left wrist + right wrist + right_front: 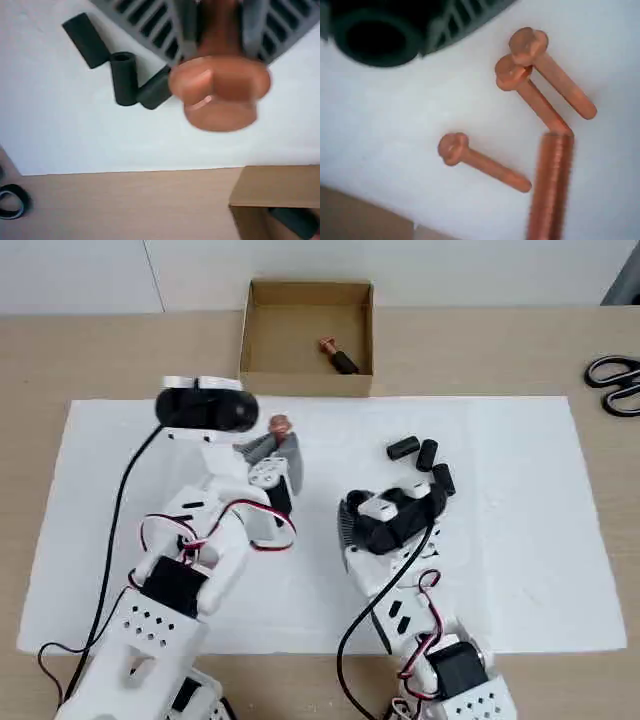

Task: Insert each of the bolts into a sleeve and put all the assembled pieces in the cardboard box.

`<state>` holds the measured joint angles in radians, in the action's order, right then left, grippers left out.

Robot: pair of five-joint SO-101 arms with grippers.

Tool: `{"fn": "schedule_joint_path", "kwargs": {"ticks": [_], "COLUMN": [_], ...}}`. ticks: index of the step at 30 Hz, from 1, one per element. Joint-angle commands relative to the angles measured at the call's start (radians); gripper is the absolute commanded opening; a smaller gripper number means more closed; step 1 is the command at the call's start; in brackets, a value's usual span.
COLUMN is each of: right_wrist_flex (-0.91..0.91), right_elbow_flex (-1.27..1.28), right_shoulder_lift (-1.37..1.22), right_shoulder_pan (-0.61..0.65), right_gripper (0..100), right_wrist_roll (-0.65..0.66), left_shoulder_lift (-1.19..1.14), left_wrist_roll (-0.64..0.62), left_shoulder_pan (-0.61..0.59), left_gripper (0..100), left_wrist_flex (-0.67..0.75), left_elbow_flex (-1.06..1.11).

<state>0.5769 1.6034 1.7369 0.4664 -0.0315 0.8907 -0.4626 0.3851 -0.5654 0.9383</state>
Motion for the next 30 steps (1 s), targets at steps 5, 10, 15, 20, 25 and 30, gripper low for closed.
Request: {"fn": "schedule_joint_path", "kwargs": {"ticks": [5,10,15,20,25,30], "right_wrist_flex": [-0.024,-0.024,-0.024,-0.024,-0.024,-0.024], "right_elbow_flex": [0.008,0.009,0.011,0.011,0.011,0.011], "right_shoulder_lift": [0.021,0.019,0.019,0.019,0.019,0.021], "right_shoulder_pan": [0.073,0.096,0.096,0.096,0.096,0.096], "right_gripper": [0.4,0.4,0.4,0.4,0.4,0.4], "right_wrist_roll": [-0.009,-0.009,-0.009,-0.009,-0.009,-0.009], "left_shoulder_lift": [-0.025,-0.018,-0.018,-0.023,-0.023,-0.018], "left_wrist_roll": [-0.008,-0.009,-0.006,-0.006,-0.008,-0.008], "left_shoulder_pan": [0.094,0.117,0.124,0.13,0.132,0.132], "left_gripper": [1,1,1,1,1,1], "left_wrist_flex": [0.04,0.041,0.109,0.155,0.163,0.192], "left_elbow_flex": [-0.058,-0.059,-0.053,-0.027,0.008,0.036]}}
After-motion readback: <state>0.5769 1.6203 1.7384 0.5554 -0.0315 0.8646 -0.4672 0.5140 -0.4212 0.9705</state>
